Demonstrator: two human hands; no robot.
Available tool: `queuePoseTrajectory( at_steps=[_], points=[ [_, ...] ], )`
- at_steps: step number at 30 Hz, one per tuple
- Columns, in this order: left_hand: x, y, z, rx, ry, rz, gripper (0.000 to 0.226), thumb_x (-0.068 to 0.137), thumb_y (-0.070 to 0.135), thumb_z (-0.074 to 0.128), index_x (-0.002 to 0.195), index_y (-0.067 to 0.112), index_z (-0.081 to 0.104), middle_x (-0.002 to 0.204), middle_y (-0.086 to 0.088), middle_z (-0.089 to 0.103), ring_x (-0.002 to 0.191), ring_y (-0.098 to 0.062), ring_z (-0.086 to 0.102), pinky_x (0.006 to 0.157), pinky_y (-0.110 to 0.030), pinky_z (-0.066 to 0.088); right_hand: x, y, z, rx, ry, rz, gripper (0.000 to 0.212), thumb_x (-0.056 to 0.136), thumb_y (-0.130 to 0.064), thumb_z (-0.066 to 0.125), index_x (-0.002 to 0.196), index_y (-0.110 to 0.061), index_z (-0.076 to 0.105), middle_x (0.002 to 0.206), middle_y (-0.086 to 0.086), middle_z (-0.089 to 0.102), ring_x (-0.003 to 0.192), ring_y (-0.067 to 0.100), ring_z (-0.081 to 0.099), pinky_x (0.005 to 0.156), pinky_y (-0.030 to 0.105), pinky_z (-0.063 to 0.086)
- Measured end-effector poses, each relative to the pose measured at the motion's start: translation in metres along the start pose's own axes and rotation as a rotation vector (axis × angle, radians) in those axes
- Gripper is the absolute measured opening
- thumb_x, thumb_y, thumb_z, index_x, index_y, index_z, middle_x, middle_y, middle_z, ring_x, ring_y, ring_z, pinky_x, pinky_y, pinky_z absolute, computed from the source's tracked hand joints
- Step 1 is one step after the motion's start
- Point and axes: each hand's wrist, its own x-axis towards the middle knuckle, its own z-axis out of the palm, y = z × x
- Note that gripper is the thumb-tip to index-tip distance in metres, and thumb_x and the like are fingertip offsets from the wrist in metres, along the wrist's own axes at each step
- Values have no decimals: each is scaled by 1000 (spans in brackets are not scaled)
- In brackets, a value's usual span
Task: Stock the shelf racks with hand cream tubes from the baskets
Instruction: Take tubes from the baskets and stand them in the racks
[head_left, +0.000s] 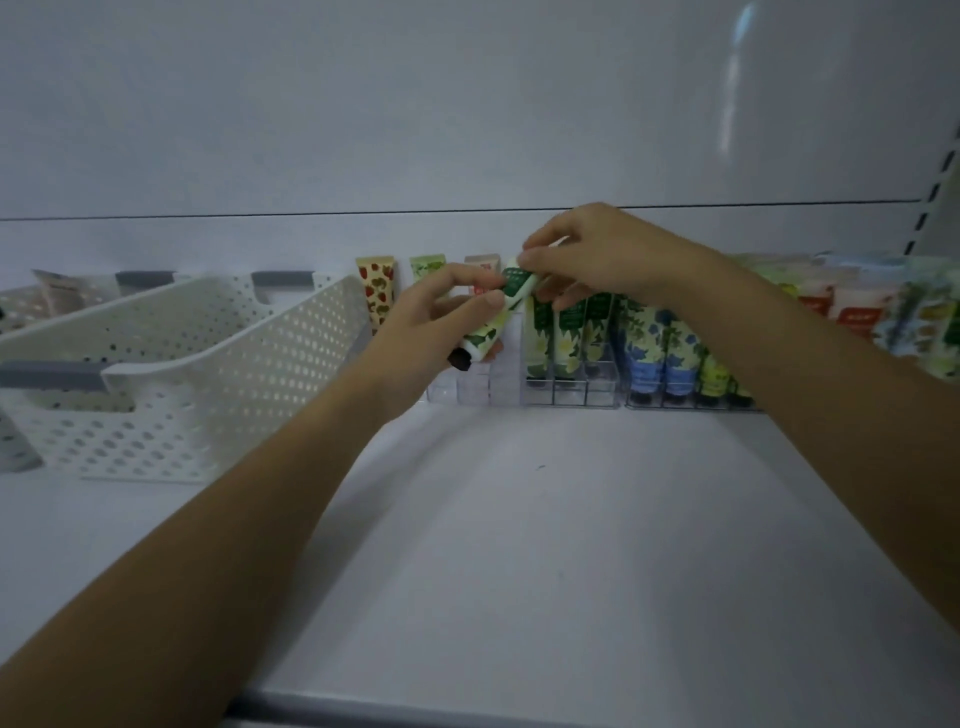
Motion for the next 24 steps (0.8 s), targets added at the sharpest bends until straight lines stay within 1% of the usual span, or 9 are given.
queuePoseTrajectory(
  at_steps=[2,3,6,8,12,14,16,21,24],
  points=[
    [-1,-2,3,19,-34,2,9,90,13,55,94,18,60,89,-6,65,68,-16,62,61,-26,53,0,-1,-2,114,-29,23,26,89,-13,61,114,-7,59,88,8,67,68,11,68,66,20,58],
    [-1,-3,3,34,-44,-3,11,90,15,55,96,21,61,89,-6,66,70,-16,64,64,-28,52,0,-1,-5,122,-20,17,26,88,-10,61,114,-6,59,87,8,67,65,9,68,66,20,58],
    [2,-6,0,74,-67,-13,15,92,19,52,102,26,61,91,-2,67,78,-14,65,74,-28,54,-4,-3,-18,56,43,-14,28,89,-7,60,117,-7,59,85,5,66,67,11,67,68,21,58],
    [4,-9,-6,140,-74,-32,14,93,20,51,101,24,61,93,1,69,79,-10,67,78,-23,55,-6,-2,-30,-25,97,-38,28,90,-7,58,117,-8,59,87,2,64,71,11,64,68,19,56],
    [9,-22,-19,634,-114,40,14,91,24,53,101,19,63,97,9,66,90,-4,62,88,-22,47,-10,8,-49,-281,175,-67,26,90,-8,57,115,-14,61,101,1,61,73,10,57,69,23,52],
    [10,-29,-22,822,-128,49,17,91,26,53,104,20,63,99,10,62,92,-4,57,85,-20,41,-10,14,-52,-380,200,-66,25,90,-10,58,114,-15,62,104,1,58,74,11,53,68,23,42],
    [11,-36,-26,928,-139,53,23,91,29,53,110,20,63,107,7,62,97,-6,55,83,-18,37,-8,20,-50,-438,200,-59,25,89,-10,58,114,-14,61,105,1,56,85,14,51,73,24,36],
    [12,-39,-28,974,-163,69,26,92,30,52,113,19,61,114,4,62,102,-8,54,75,-12,35,-6,22,-46,-461,215,-62,26,89,-9,57,115,-13,61,113,4,58,93,12,49,76,23,34],
    [11,-38,-27,993,-171,85,26,92,29,52,114,18,61,115,4,61,101,-6,52,75,-13,34,-5,23,-47,-463,216,-73,26,89,-9,57,115,-13,60,108,2,56,93,12,48,76,23,34]
  ],
)
